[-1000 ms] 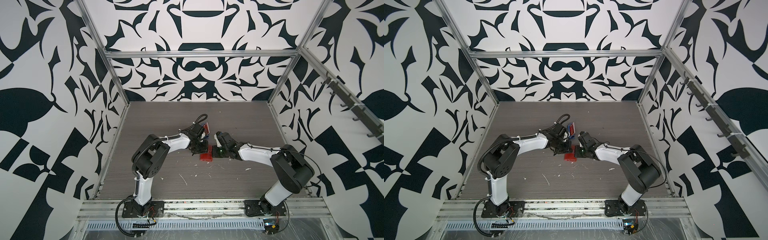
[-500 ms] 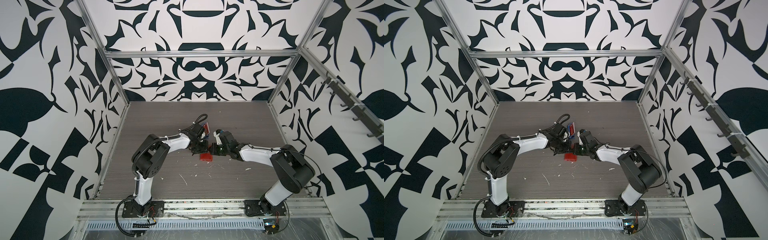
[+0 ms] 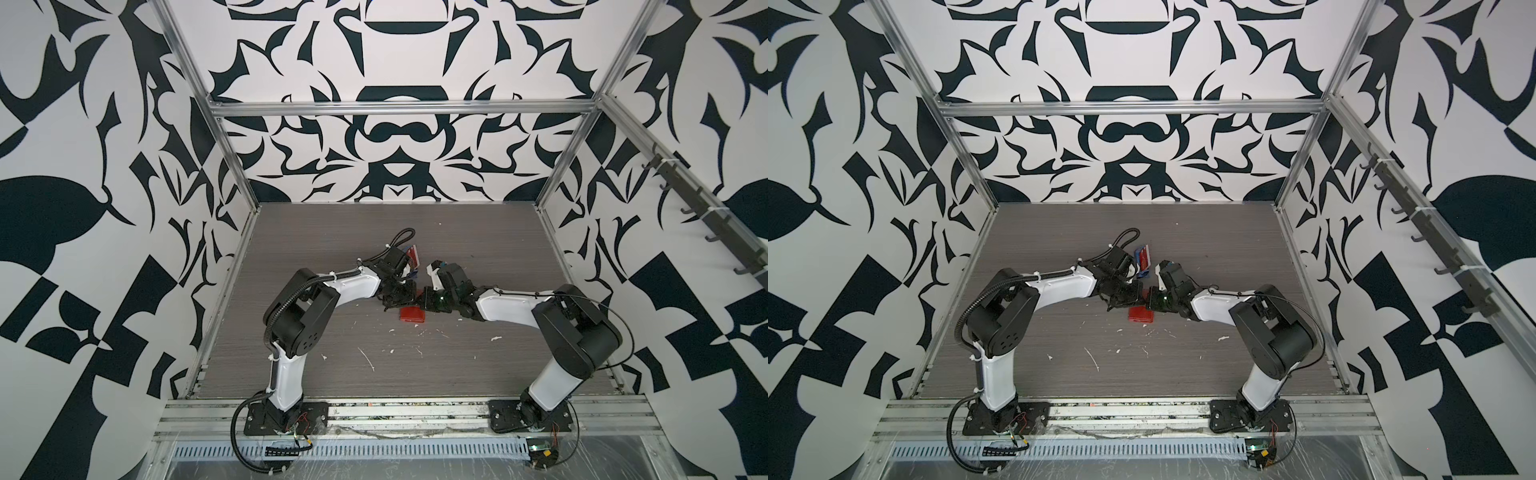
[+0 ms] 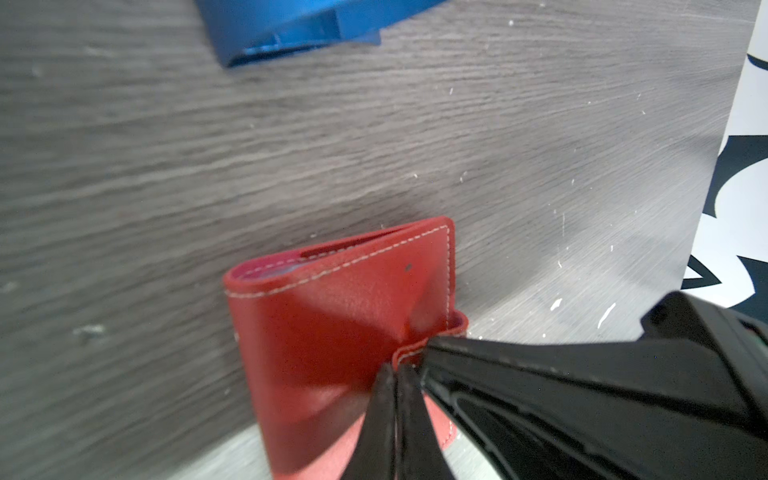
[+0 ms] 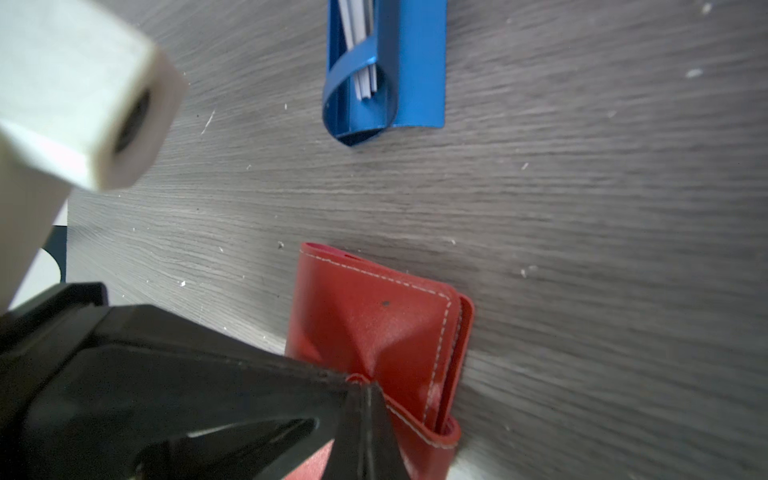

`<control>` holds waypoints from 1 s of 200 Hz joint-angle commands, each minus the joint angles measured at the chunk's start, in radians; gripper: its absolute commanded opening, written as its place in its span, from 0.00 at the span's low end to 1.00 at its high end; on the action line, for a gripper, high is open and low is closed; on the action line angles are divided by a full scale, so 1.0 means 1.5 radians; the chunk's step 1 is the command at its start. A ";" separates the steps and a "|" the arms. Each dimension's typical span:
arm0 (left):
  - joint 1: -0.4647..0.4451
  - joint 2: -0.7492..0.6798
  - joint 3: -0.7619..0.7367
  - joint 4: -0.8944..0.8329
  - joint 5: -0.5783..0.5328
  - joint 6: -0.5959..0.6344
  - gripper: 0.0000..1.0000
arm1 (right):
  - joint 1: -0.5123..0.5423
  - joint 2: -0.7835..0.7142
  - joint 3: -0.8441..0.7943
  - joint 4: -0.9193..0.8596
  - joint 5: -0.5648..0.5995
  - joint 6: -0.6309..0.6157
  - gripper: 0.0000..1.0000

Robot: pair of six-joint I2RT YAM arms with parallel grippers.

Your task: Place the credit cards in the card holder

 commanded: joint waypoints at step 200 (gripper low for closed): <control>-0.021 0.031 -0.099 -0.005 -0.006 0.018 0.13 | 0.060 0.033 -0.119 -0.003 0.115 -0.081 0.00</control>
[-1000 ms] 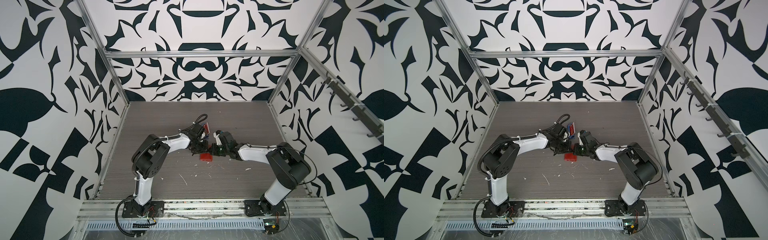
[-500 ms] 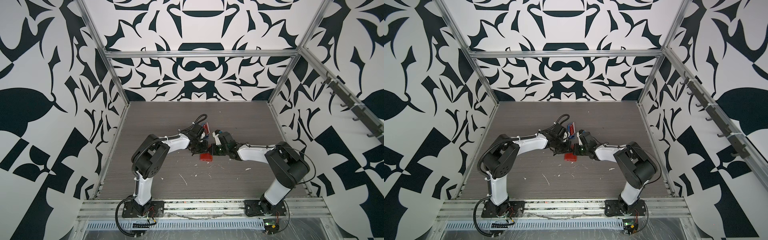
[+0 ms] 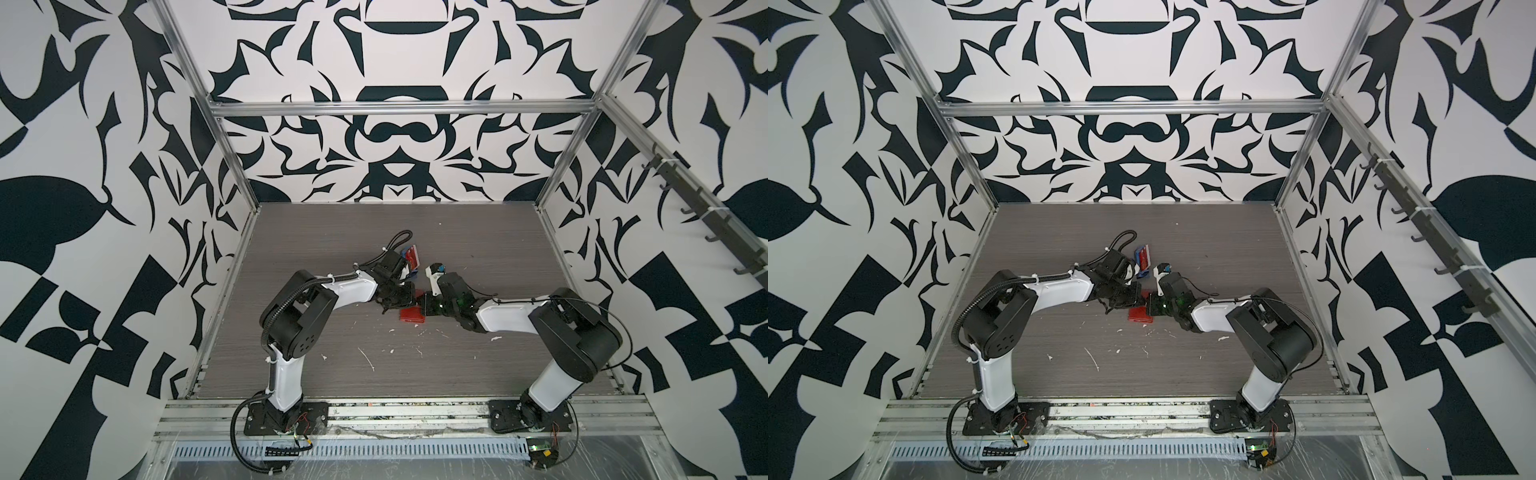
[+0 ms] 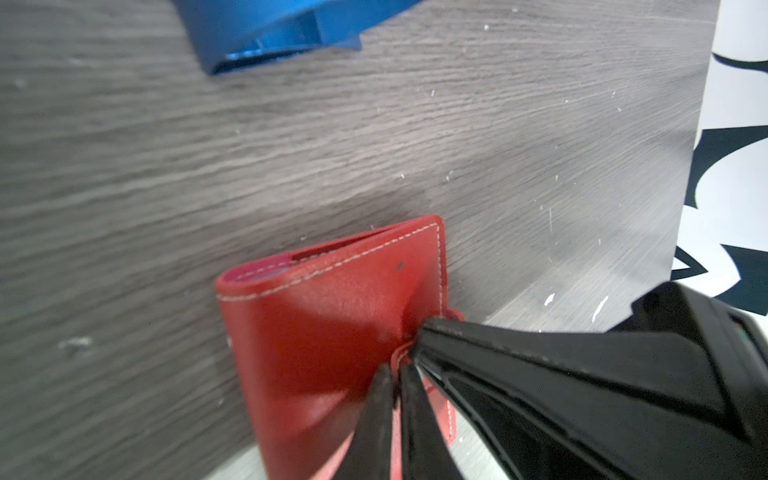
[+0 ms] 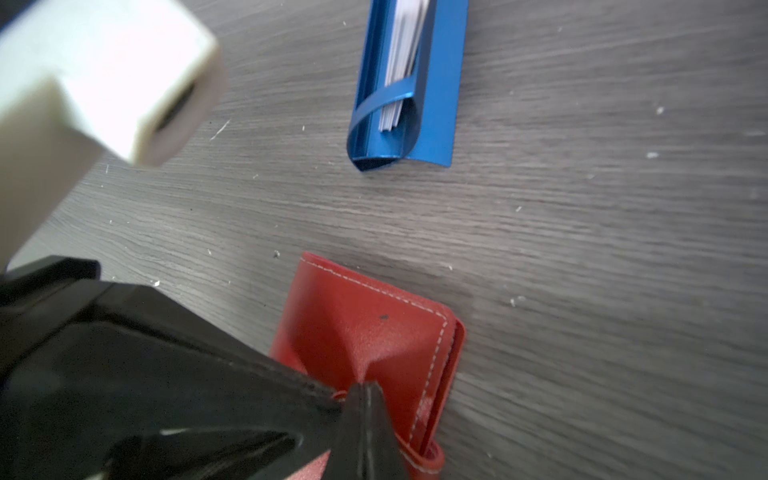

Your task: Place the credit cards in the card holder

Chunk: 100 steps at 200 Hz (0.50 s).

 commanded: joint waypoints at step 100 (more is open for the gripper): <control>-0.023 0.021 -0.022 -0.090 -0.015 0.014 0.14 | 0.026 -0.046 -0.003 -0.166 0.014 0.030 0.00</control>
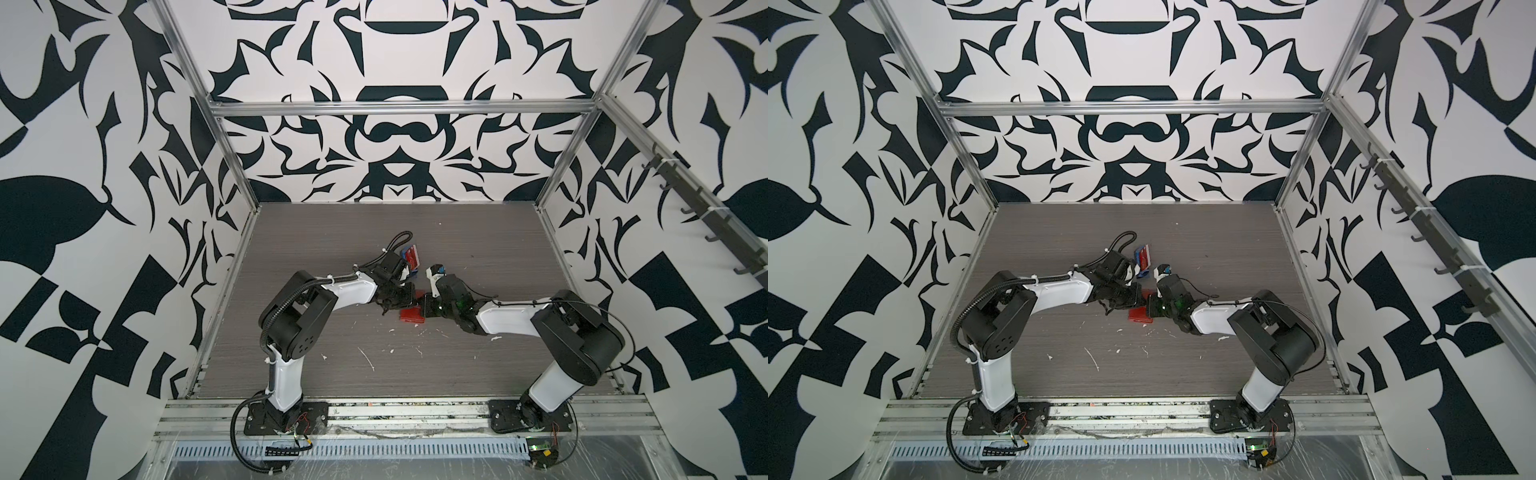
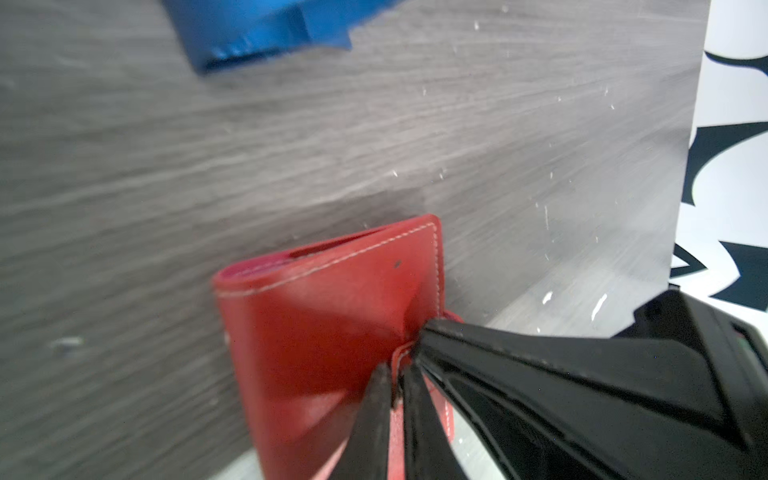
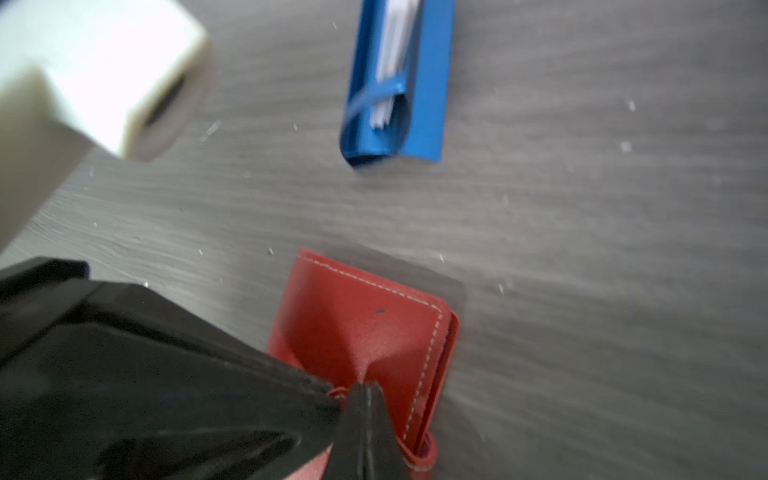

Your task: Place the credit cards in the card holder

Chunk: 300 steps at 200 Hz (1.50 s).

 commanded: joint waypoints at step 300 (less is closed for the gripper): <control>0.036 -0.287 -0.110 -0.202 -0.561 0.102 0.48 | 0.001 -0.158 0.106 -0.402 0.430 -0.069 0.25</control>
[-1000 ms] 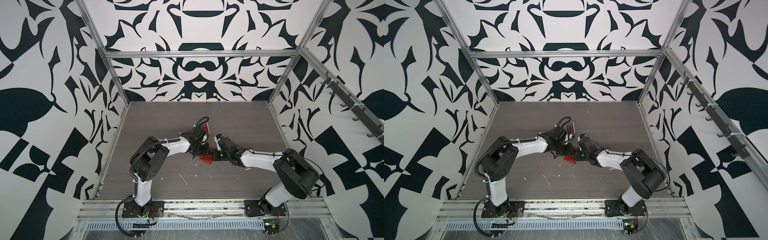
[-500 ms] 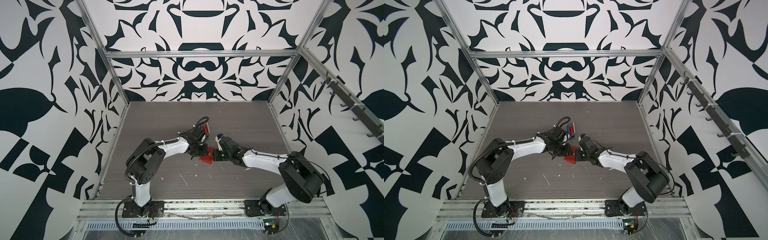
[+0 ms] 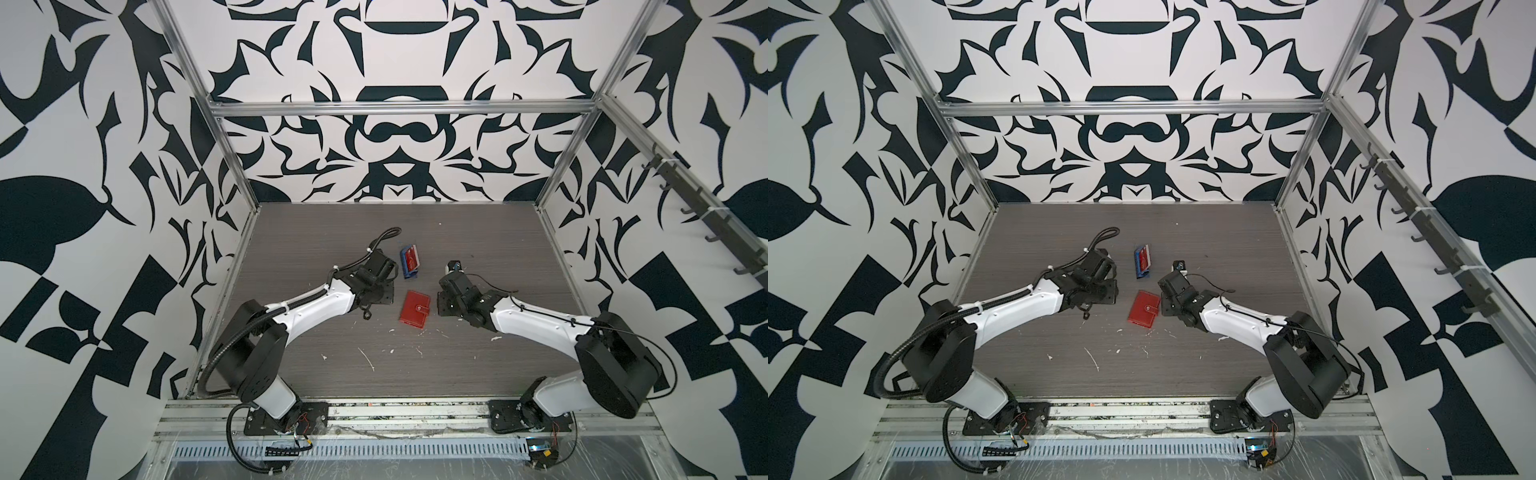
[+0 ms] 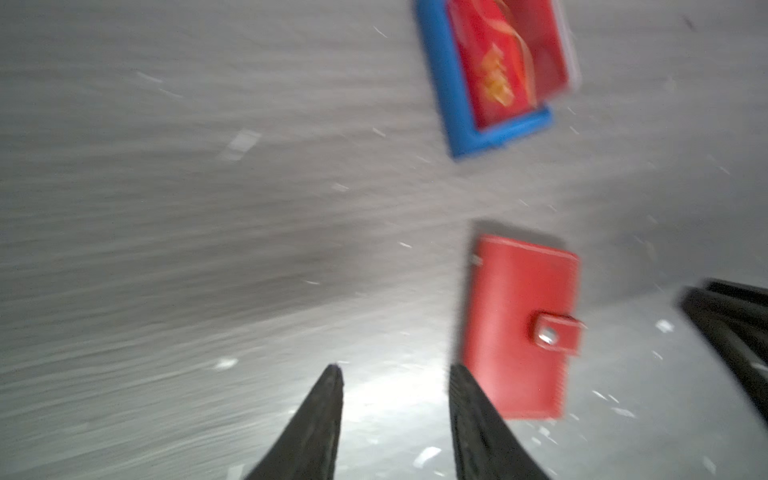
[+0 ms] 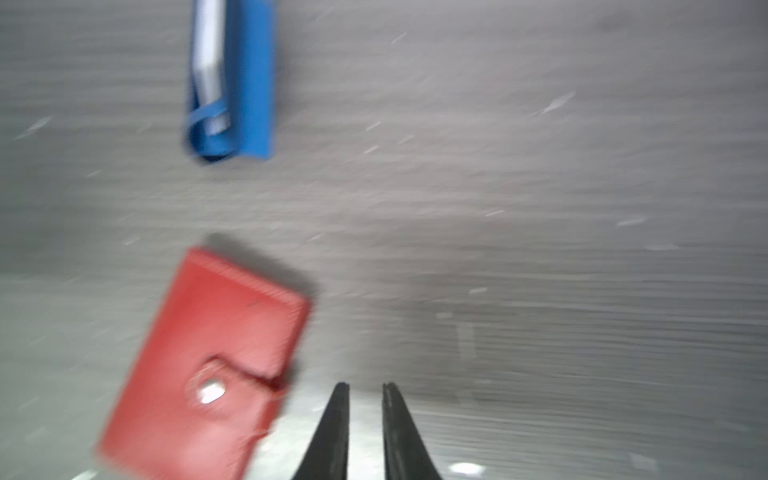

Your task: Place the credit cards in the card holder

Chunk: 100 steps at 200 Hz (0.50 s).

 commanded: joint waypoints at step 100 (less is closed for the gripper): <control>0.149 -0.092 -0.131 0.122 -0.461 0.186 0.73 | -0.129 -0.080 -0.060 0.215 0.383 -0.281 0.33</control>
